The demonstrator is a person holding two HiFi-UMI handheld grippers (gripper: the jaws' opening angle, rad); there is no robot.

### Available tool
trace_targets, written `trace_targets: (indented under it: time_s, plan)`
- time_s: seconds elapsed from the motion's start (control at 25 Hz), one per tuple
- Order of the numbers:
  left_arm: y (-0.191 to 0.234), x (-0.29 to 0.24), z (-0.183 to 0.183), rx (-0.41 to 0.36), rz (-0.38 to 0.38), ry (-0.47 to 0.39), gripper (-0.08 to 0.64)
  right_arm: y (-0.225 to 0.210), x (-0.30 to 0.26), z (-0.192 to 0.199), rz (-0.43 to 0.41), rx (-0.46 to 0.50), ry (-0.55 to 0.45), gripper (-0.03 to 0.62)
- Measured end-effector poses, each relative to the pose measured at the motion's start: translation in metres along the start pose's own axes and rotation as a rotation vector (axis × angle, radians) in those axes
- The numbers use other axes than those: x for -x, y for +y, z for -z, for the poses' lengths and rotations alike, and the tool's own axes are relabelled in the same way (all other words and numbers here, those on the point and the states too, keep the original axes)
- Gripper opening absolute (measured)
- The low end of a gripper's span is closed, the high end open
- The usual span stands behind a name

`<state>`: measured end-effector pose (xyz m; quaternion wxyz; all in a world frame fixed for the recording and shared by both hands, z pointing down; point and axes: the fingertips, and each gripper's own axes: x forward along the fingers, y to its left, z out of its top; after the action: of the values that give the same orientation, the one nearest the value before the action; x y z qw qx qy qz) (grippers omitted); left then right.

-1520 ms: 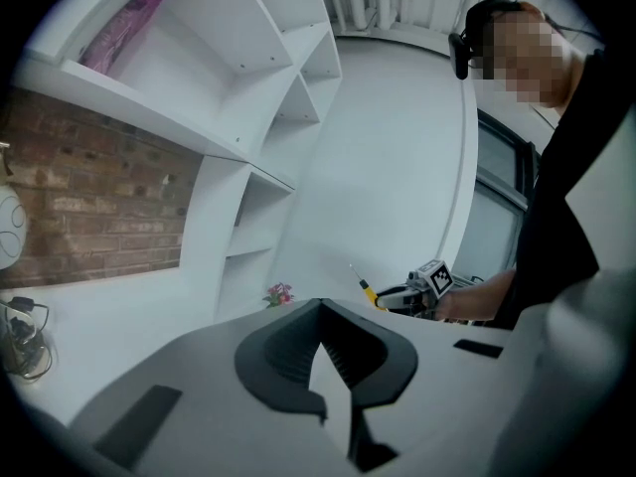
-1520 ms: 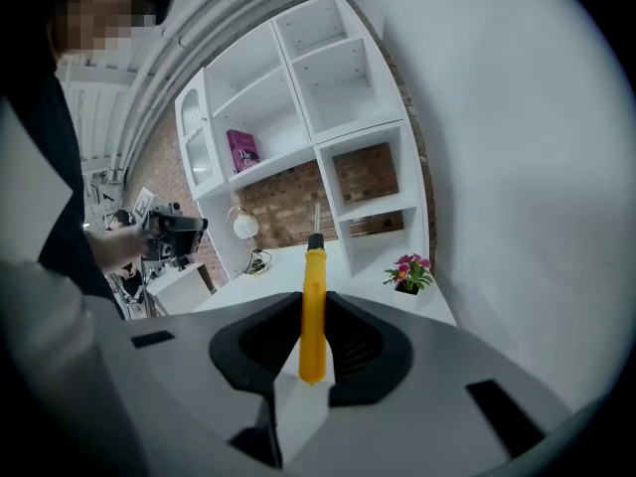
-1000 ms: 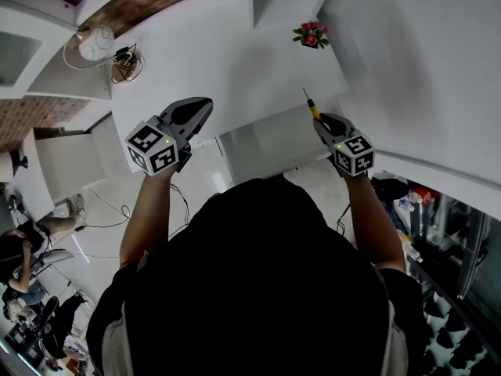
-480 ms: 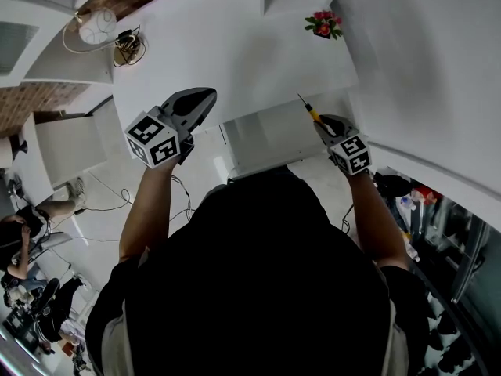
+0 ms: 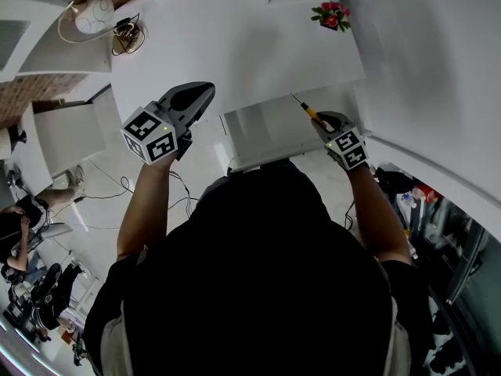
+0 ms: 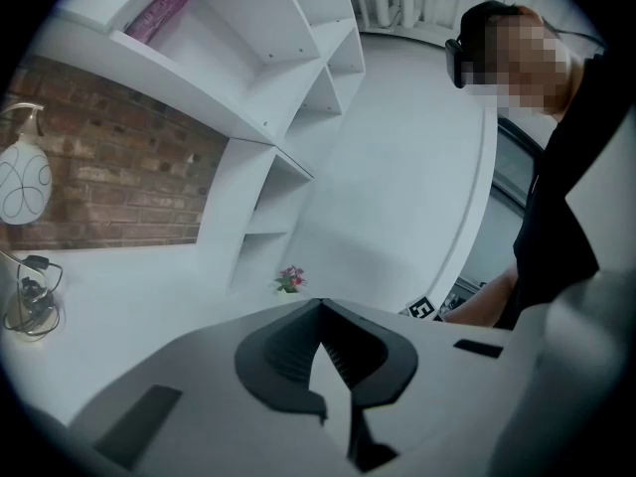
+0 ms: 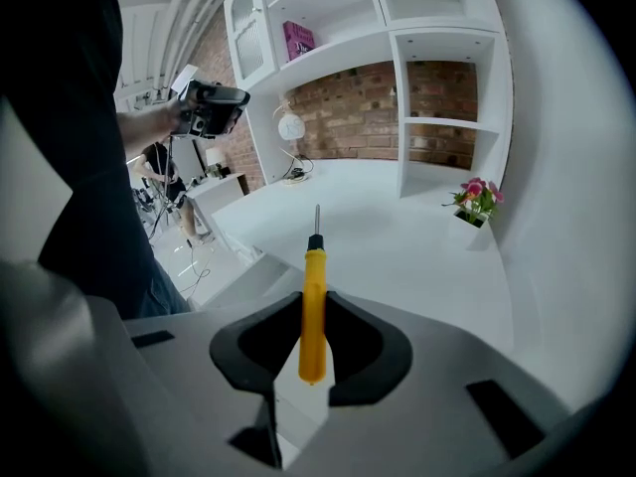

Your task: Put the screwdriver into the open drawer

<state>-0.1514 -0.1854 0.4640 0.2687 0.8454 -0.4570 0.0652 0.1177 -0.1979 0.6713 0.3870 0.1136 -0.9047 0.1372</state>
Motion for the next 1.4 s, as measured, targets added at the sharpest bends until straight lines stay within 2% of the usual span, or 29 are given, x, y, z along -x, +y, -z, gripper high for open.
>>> trace_targets:
  time_s: [0.88, 1.4]
  plan:
    - [0.023, 0.005, 0.045, 0.083, -0.081, 0.045, 0.015, 0.012, -0.071, 0.079, -0.128, 0.172, 0.231, 0.083]
    - [0.03, 0.009, 0.063, 0.13, -0.141, 0.053, 0.015, 0.012, -0.108, 0.099, -0.216, 0.226, 0.295, 0.081]
